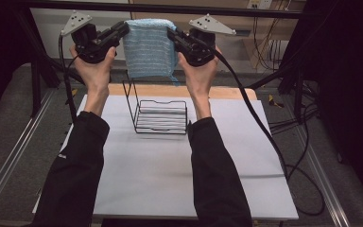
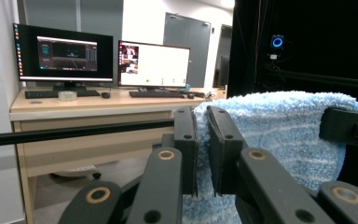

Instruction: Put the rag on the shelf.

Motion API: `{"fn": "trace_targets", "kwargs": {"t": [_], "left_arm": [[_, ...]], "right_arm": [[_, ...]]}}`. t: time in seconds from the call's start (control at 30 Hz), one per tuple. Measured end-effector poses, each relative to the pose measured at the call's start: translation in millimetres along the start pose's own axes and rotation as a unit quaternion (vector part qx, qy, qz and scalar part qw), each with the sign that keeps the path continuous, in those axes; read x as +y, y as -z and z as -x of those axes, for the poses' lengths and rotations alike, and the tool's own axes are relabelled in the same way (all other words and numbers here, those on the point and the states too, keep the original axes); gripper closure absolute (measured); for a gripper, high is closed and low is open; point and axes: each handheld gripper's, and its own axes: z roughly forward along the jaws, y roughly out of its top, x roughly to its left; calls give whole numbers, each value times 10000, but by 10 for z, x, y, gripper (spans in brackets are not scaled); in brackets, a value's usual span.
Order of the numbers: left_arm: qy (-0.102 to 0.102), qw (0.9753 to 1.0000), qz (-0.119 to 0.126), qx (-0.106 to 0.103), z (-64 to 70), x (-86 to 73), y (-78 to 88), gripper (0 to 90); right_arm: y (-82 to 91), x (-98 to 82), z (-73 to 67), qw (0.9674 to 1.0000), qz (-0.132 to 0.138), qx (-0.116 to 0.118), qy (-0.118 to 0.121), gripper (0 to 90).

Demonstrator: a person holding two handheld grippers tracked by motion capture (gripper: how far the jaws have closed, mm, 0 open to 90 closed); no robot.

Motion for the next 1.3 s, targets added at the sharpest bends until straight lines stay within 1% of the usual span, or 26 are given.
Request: {"fn": "trace_targets", "kwargs": {"t": [0.07,0.17,0.27,0.33,0.5,0.53,0.6,0.67,0.7,1.0,1.03,1.17,1.2,1.3], "left_arm": [[-40,10000,-73,-12,-6,-32,-10,826],[-62,9999,-118,-27,-13,-78,-31,826],[-50,9999,-151,-42,-26,-114,-49,826],[-77,9998,-184,-51,-25,-142,-52,826],[-144,9995,-280,-95,-21,-237,-42,826],[-126,9995,-282,-111,-18,-262,-37,826],[-194,9990,-368,-136,-19,-311,-27,826],[-234,9987,-412,-172,-22,-358,-11,826],[-222,9988,-401,-191,-23,-381,-1,826],[-299,9974,-568,-324,-13,-544,79,826],[-282,9973,-579,-348,-9,-564,90,826],[-331,9967,-617,-423,5,-615,140,826],[-366,9967,-595,-415,8,-624,158,826],[-380,9963,-613,-473,20,-647,206,825]], "right_arm": [[-11,-36,12,10000,-41,-11,9,824],[-21,-88,39,9999,-122,-29,25,824],[-36,-121,56,9999,-146,-24,-11,824],[-35,-142,65,9998,-190,-25,18,824],[-21,-225,78,9996,-267,-9,-20,824],[-17,-248,81,9996,-283,1,-38,824],[-12,-299,91,9994,-331,18,-63,824],[-5,-348,98,9992,-379,30,-74,824],[4,-372,102,9992,-394,54,-74,824],[73,-569,93,9984,-529,181,-101,823],[85,-590,92,9982,-556,196,-101,823],[130,-663,83,9979,-575,263,-119,822],[142,-675,82,9978,-586,293,-106,822],[184,-700,77,9975,-595,383,-79,820]]}}
